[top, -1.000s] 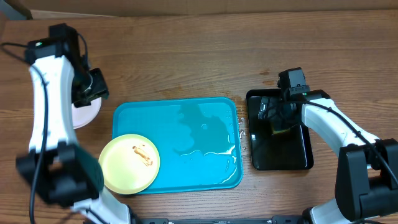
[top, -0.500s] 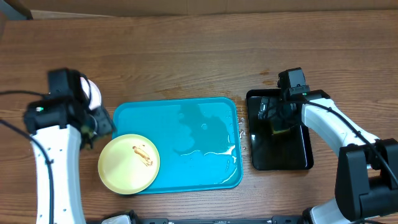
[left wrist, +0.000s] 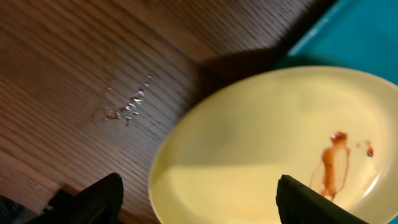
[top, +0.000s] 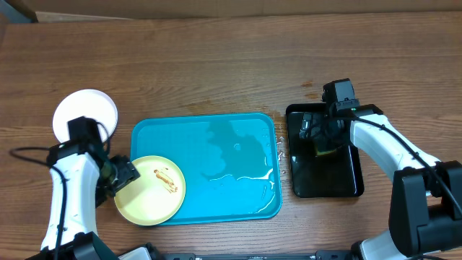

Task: Clean dirty plates on tray and stack at the side
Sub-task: 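Grasp the yellow plate's left rim with the left gripper on the blue tray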

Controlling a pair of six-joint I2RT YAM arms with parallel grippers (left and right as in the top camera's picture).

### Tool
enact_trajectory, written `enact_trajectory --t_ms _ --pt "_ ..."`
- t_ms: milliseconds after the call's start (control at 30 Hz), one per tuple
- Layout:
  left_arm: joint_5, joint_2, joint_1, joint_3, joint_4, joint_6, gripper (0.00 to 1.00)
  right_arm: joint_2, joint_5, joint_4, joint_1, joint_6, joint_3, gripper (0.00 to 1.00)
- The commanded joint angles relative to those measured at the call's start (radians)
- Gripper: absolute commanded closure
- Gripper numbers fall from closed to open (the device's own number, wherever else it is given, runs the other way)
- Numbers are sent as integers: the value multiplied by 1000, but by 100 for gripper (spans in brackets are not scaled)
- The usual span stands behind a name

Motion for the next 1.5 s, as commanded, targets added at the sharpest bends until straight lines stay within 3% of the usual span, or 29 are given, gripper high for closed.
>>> enact_trajectory --t_ms 0,167,333,567,700,1000,1367,1467 --pt "-10 2 60 -9 7 27 23 1 9 3 -3 0 -6 0" --pt "-19 2 88 -67 53 26 23 1 9 3 -3 0 -6 0" --pt "37 3 87 -129 88 22 33 1 9 3 -3 0 -6 0" --pt "119 3 85 -153 102 15 32 1 9 3 -3 0 -6 0" --pt "224 3 85 -153 114 20 41 1 9 3 -3 0 -6 0" --pt "444 3 52 -153 156 69 41 1 9 3 -3 0 -6 0" --pt "444 3 -157 -147 255 74 35 1 9 3 -3 0 -6 0" --pt "445 2 -166 -72 207 76 32 1 9 3 -3 0 -6 0"
